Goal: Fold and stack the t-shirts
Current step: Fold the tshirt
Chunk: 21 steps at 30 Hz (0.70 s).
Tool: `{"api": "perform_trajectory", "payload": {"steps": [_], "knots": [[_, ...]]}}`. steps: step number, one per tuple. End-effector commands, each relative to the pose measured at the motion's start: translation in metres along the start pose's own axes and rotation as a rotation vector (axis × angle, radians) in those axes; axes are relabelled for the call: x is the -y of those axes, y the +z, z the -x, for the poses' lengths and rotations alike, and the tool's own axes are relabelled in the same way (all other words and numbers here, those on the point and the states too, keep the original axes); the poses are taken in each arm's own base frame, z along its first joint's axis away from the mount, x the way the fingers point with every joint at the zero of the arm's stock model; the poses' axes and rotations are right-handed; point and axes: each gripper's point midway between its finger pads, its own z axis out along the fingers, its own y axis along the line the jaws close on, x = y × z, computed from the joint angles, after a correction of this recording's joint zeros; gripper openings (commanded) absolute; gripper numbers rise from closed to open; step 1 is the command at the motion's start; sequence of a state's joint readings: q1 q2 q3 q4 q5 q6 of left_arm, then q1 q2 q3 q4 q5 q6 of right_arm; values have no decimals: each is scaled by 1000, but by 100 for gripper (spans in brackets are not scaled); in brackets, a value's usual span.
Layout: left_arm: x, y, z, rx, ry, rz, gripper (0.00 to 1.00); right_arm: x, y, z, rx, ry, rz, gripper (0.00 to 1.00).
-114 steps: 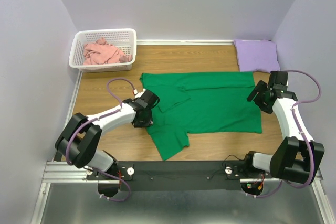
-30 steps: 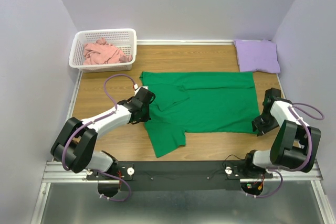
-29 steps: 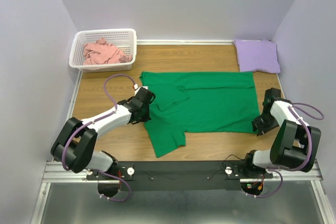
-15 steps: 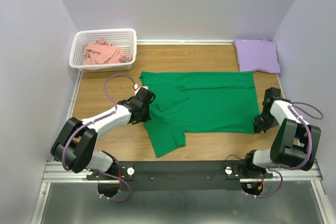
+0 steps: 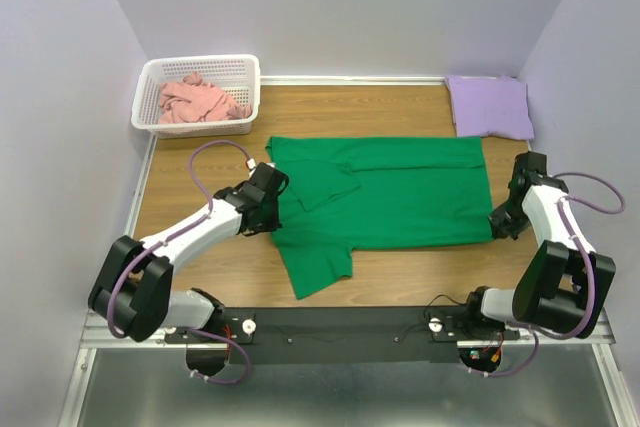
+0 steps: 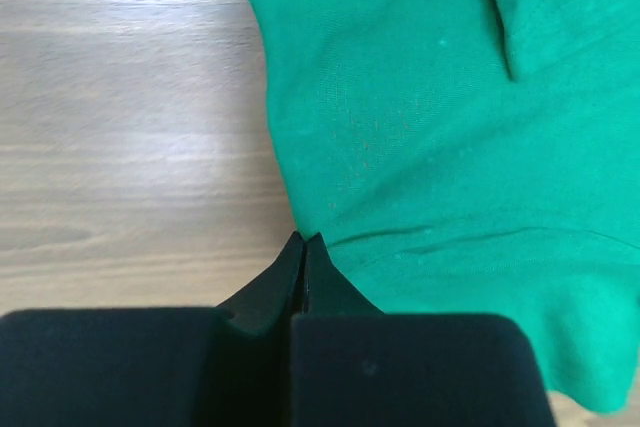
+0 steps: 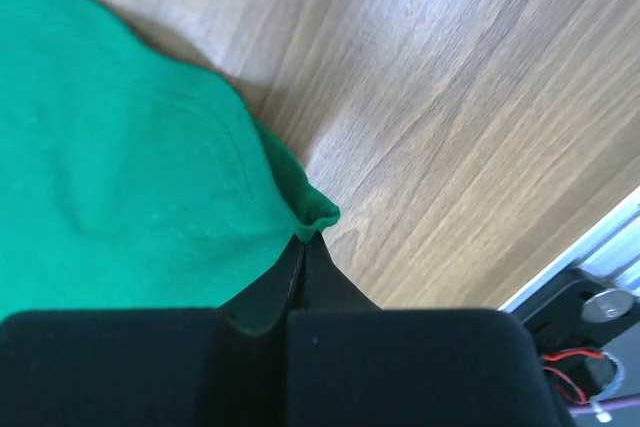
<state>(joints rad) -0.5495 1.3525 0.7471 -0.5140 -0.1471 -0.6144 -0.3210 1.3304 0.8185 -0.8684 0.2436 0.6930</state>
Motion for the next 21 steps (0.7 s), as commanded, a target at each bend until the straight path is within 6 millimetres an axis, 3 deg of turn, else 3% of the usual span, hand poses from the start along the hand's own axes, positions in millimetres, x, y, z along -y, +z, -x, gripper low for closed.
{"api": "perform_trajectory", "payload": {"steps": [1,7,11,15,21], "knots": [[-7,-25,7,4,-36,3,0,8,-22,14,52,-76,6,1],[-11,-33,14,-7,-54,-2,0,0,-31,18,66,-126,66,1],[-13,-35,35,16,-70,2,0,-11,-27,28,72,-151,80,1],[-16,-29,46,10,-73,21,0,-34,-31,51,109,-185,138,0],[-19,-17,55,-15,-52,35,0,-59,-23,68,102,-219,176,1]]}}
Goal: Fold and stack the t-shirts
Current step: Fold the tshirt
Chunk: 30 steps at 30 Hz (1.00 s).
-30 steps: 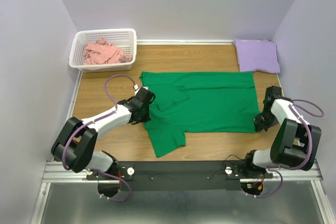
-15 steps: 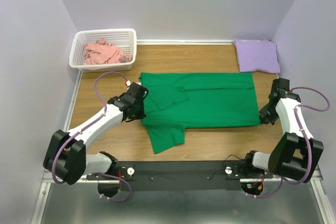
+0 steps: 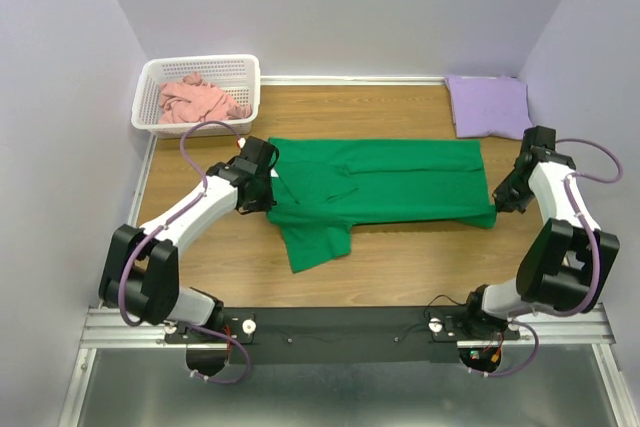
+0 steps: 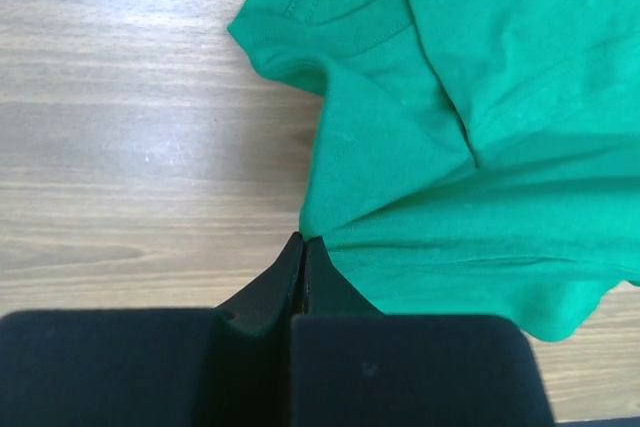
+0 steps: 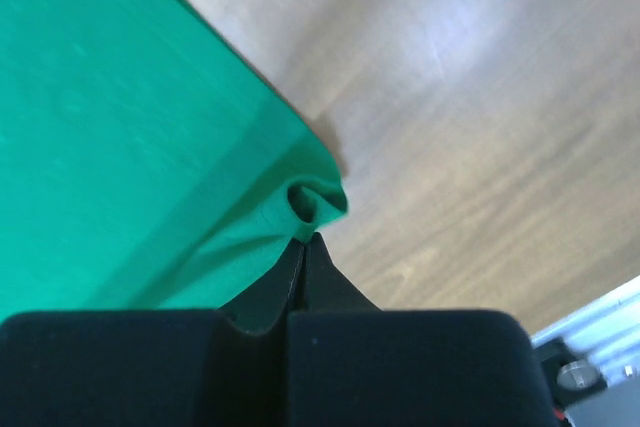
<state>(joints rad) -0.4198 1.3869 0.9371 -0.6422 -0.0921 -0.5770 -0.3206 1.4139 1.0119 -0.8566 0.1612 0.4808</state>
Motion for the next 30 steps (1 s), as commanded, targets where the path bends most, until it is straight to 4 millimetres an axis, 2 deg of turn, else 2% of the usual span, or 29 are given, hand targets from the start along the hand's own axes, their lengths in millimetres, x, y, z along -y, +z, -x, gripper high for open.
{"api": "perform_trajectory", "payload": {"steps": [1,2,9,21,26,30], "knots": [[-11,7,5,-28,25,43,0,-16,7,31,51,-37,36,1],[-12,7,7,-26,24,46,0,-22,5,39,68,-39,52,1],[-18,21,13,-42,21,77,0,-45,15,57,67,-75,83,1],[-21,39,15,-78,31,110,0,-72,34,69,68,-159,53,1],[-21,41,18,-82,28,121,0,-70,43,71,73,-156,13,1],[-18,41,28,-70,23,120,0,-64,53,67,70,-141,-22,1]]}}
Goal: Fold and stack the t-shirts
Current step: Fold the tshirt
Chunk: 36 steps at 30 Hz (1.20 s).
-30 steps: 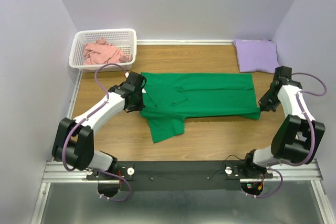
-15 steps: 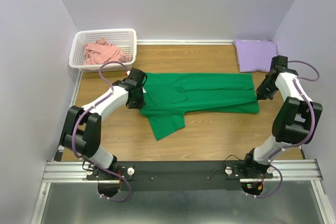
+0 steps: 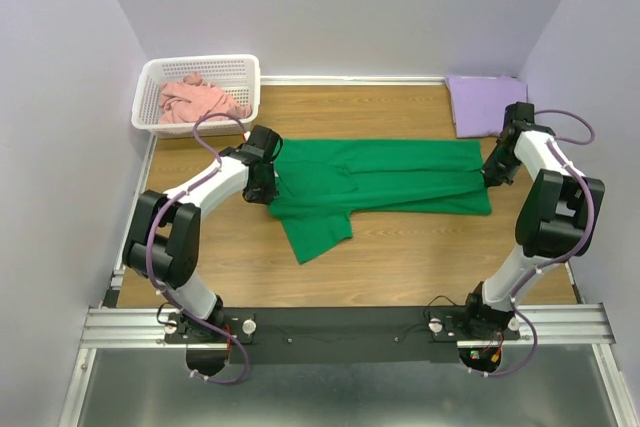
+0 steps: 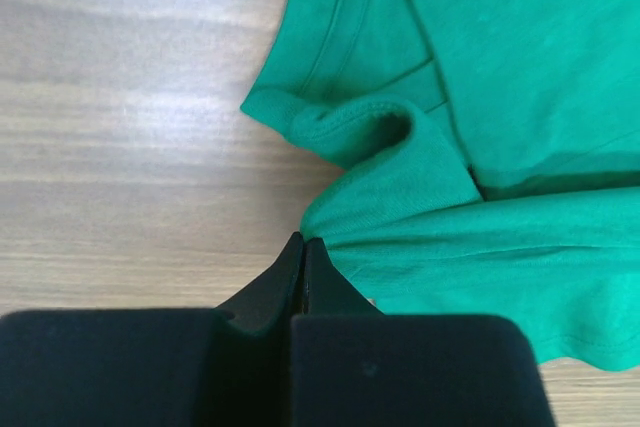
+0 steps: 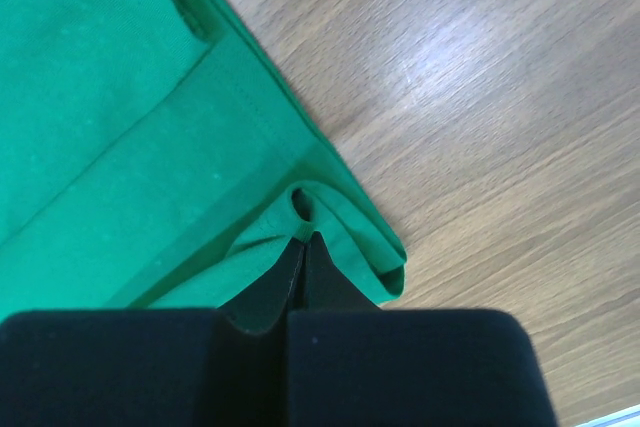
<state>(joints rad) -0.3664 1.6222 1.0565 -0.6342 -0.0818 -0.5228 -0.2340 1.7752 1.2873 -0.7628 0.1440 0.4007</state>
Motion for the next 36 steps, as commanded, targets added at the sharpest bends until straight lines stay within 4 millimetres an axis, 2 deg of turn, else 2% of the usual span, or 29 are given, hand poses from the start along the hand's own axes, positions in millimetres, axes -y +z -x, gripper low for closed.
{"api": "perform_trajectory", "payload": {"steps": [1,8,16,21,24,25,26,27,30,31,34,36], "knots": [[-11,-1,14,22,8,60,0,12,10,15,63,17,-79,1],[-8,-5,27,42,6,65,0,12,10,23,90,32,-90,1],[-11,8,24,11,4,79,0,5,18,23,77,43,-68,1],[-9,13,30,19,-1,81,0,2,24,22,69,51,-60,1],[-8,14,32,25,-12,85,1,0,25,21,62,51,-48,4],[-8,12,34,34,-19,86,7,-2,25,21,59,48,-36,11],[-7,11,36,46,-23,81,11,-4,23,22,64,49,-25,14],[-7,7,39,57,-29,77,21,-6,21,23,69,43,-18,17],[-4,-2,47,94,-43,65,41,-13,13,26,88,37,16,23],[-4,-4,49,104,-46,60,54,-16,8,28,99,37,29,30],[1,-16,53,132,-58,30,71,-27,-9,32,135,23,73,45],[3,-24,52,144,-72,3,76,-40,-20,28,147,-16,109,55]]}}
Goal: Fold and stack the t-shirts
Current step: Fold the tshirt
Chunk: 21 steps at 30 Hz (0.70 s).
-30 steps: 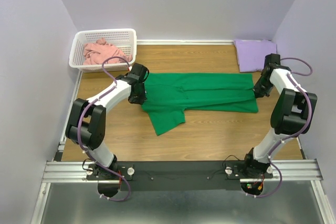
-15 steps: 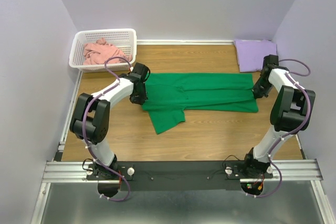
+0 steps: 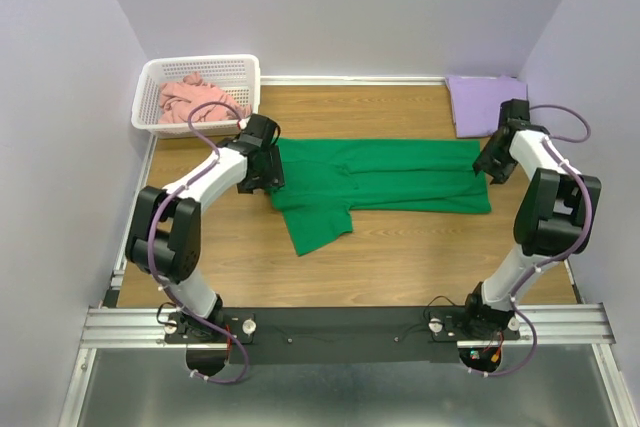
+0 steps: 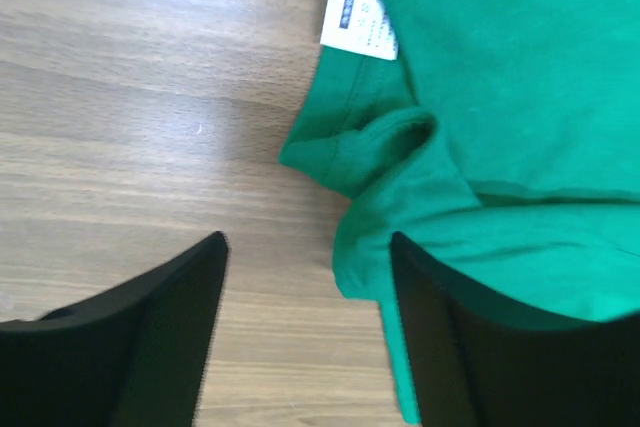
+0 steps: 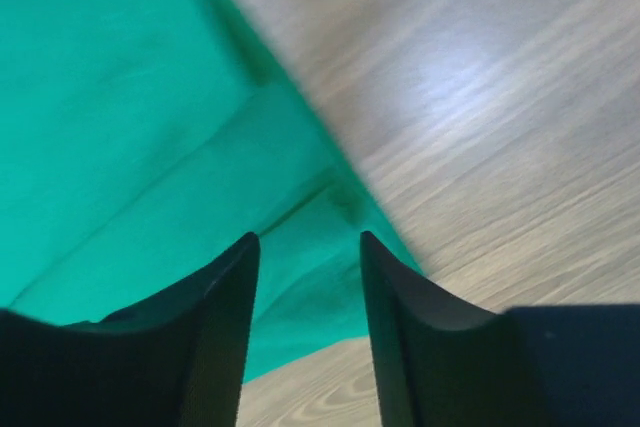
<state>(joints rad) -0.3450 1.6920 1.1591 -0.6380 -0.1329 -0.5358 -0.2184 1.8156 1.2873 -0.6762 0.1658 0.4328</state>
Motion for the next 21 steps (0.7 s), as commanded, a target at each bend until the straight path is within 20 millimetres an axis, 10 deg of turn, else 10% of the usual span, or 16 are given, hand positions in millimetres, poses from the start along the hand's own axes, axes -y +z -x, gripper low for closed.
{"api": "perform_trajectory", "payload": {"steps": [1,6,12,21], "knots": [[4,-31,19,101,-43,-44,77,-35,-40,15,104,-55,125,55],[7,-44,-3,88,-78,-123,78,-88,-84,-22,114,-179,343,64],[23,-54,-54,46,-27,-245,78,-164,-131,-139,-65,-306,771,63],[53,-30,-127,-110,28,-310,73,-197,-125,-252,-262,-386,914,61]]}}
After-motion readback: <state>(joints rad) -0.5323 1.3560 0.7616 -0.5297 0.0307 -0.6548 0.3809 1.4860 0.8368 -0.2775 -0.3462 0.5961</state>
